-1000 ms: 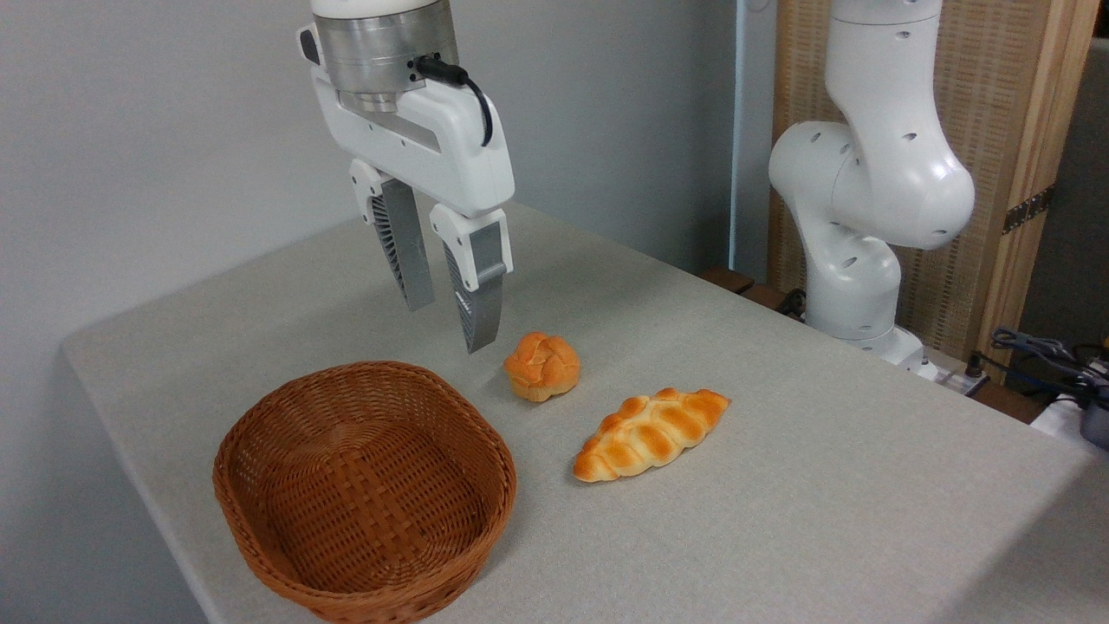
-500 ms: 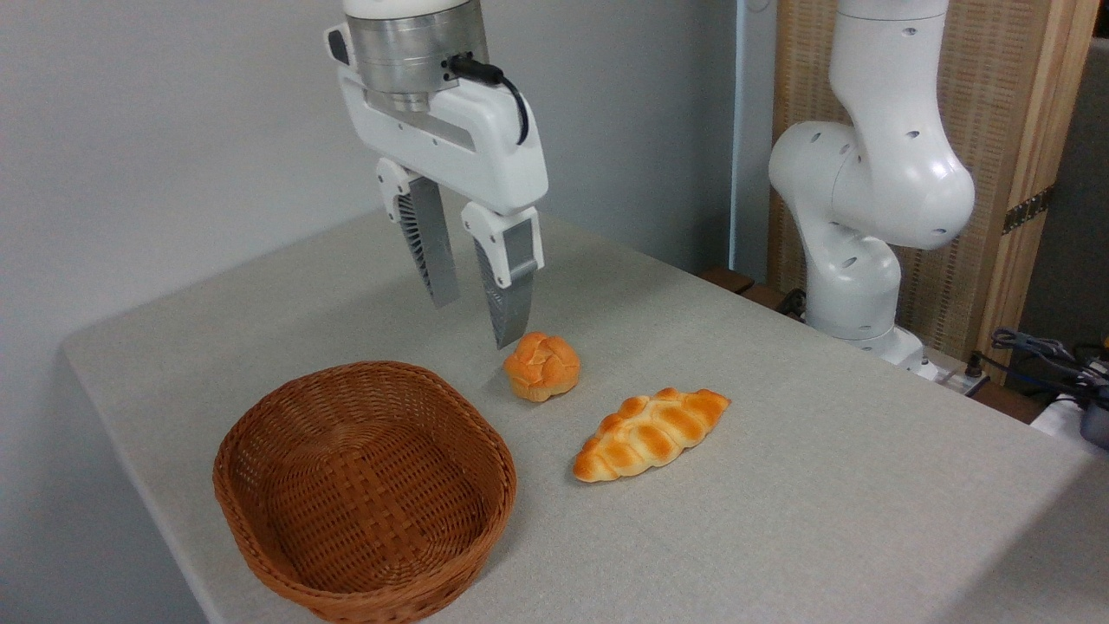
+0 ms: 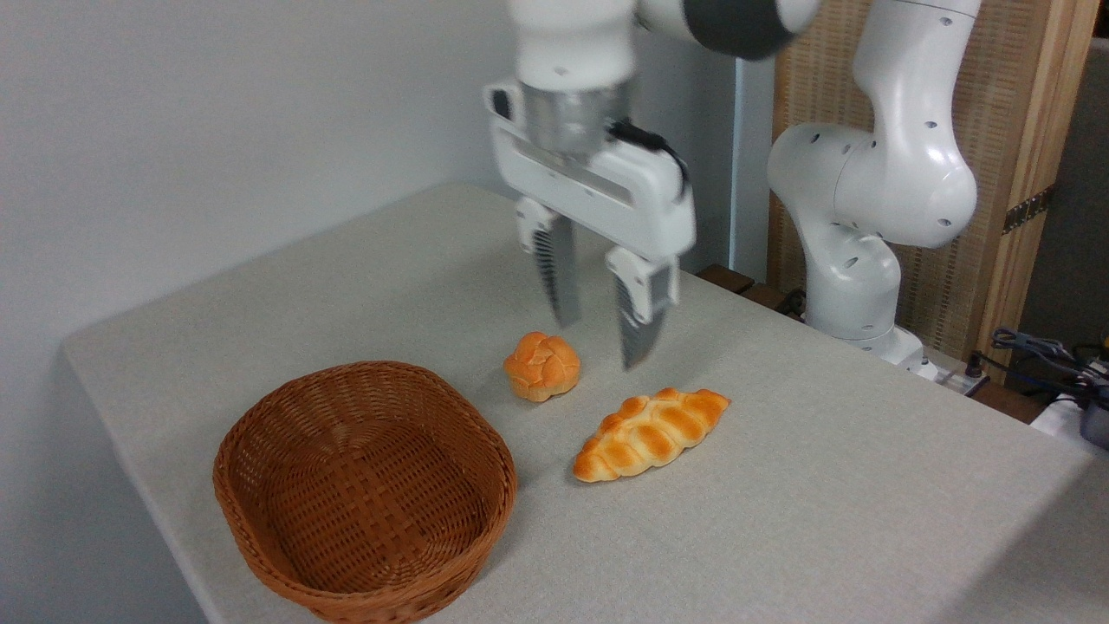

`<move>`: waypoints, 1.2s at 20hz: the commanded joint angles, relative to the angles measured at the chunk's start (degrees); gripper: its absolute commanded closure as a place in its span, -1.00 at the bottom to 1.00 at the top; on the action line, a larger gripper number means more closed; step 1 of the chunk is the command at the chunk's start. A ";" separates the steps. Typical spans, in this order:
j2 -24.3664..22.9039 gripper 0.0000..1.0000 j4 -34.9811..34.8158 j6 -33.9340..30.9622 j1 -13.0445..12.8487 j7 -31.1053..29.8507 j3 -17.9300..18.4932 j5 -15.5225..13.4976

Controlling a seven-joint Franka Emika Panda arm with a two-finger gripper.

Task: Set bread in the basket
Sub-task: 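Move the open gripper over the braided glazed roll, then lower the gripper onto the braided roll and close on it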

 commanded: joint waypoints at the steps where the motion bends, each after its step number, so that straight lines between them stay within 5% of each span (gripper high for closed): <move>1: -7.65 -1.00 -12.55 5.15 2.30 7.52 0.09 -0.64; 8: -7.21 -1.00 -20.73 13.94 2.31 11.93 -0.08 -0.64; 18: -6.07 -0.97 -21.36 16.06 2.31 14.65 0.00 -0.37; 24: -5.81 -1.00 -21.36 16.06 2.39 19.14 0.00 3.66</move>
